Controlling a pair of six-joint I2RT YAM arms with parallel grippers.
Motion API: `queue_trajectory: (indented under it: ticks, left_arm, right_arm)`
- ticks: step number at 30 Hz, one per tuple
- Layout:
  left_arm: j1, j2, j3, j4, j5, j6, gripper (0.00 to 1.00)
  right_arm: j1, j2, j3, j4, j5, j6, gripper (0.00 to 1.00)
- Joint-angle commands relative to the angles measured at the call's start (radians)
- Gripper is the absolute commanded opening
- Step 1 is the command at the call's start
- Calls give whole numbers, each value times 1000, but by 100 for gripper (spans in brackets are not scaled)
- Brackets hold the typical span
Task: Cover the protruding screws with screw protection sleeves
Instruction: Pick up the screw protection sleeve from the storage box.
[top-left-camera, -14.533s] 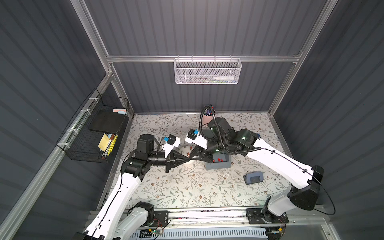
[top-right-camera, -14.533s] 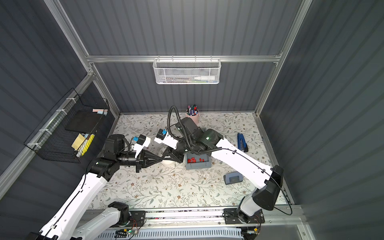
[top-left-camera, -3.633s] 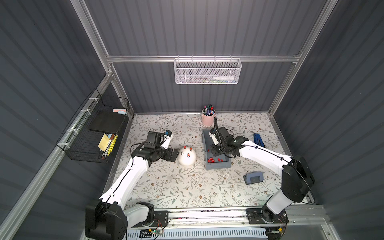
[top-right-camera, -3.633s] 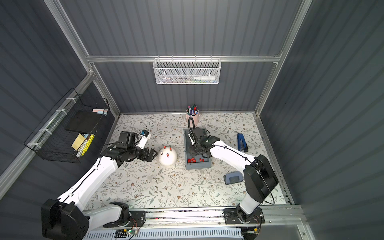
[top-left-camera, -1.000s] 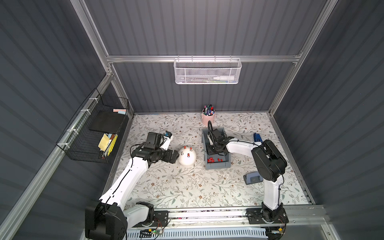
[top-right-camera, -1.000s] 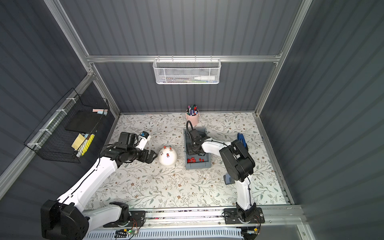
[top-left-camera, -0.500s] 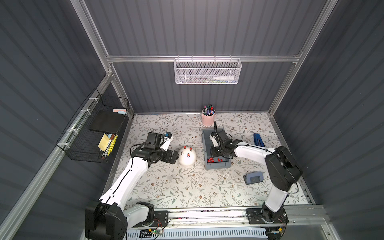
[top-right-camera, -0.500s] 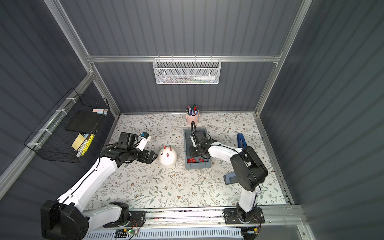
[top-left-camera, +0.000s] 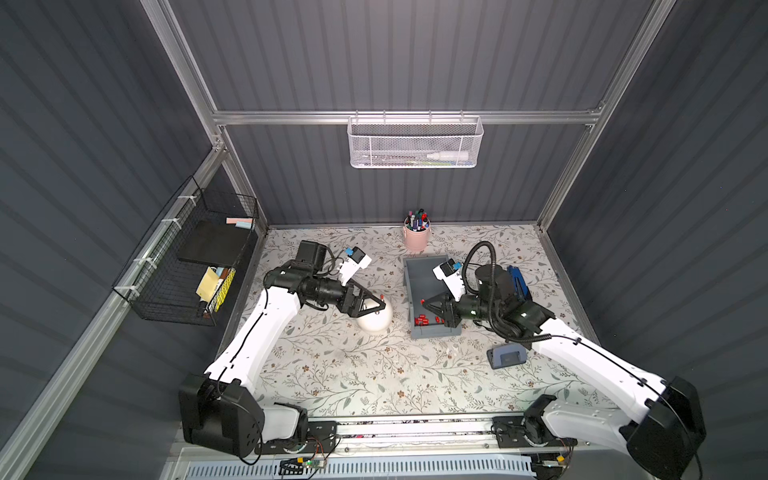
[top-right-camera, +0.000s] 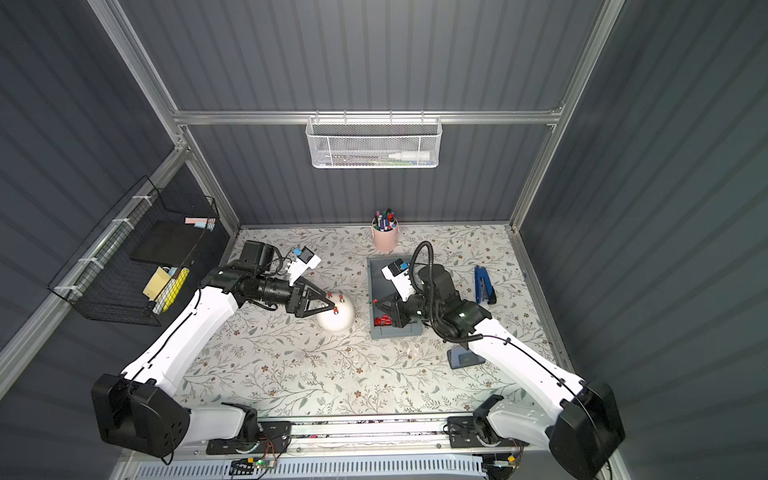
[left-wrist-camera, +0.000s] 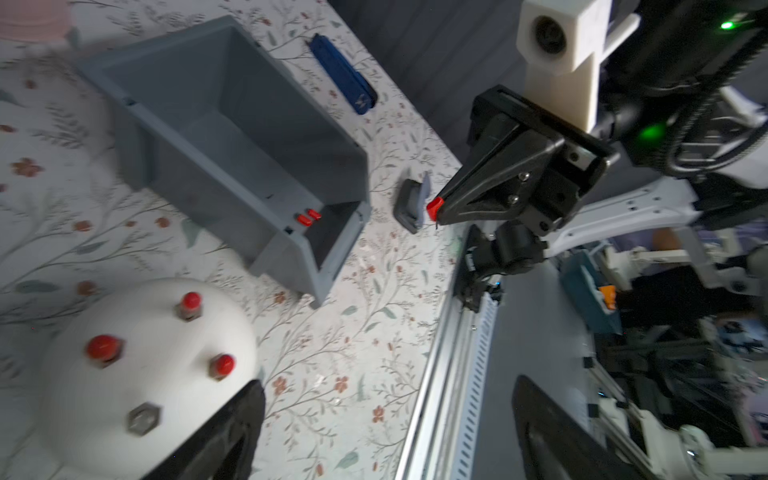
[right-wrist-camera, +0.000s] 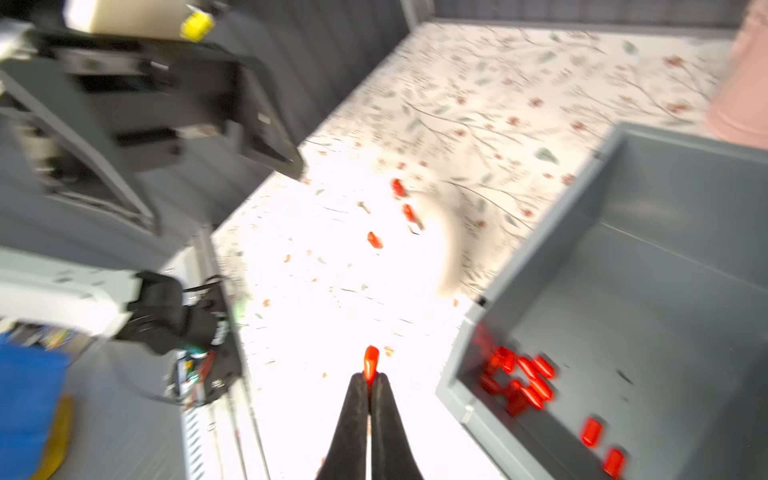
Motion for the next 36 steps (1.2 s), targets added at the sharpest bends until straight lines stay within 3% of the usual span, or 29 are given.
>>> queue_trajectory:
  ticks: [1,7,12,23,27,36]
  left_arm:
    - [-17,9,36,-71,254,0,89]
    - [-35,55,99,-125,393,-9,74]
    - [-80,81,115,-191,353,41,47]
    - [-95,74,112,-253,346,116,41]
    - [-95,74,113,-259,347,123,32]
    - [-96,74,111,-260,301,136,38]
  right_arm:
    - [10,-1,17,-7,-186,24,0]
    - [37,27,119,-46,-257,22,0]
    - [81,63,202,-97,-244,-19,0]
    - [114,142,217,2,-264,42,1]
    - [119,149,216,17,-271,50,1]
    - [123,137,217,40,-290,63,0]
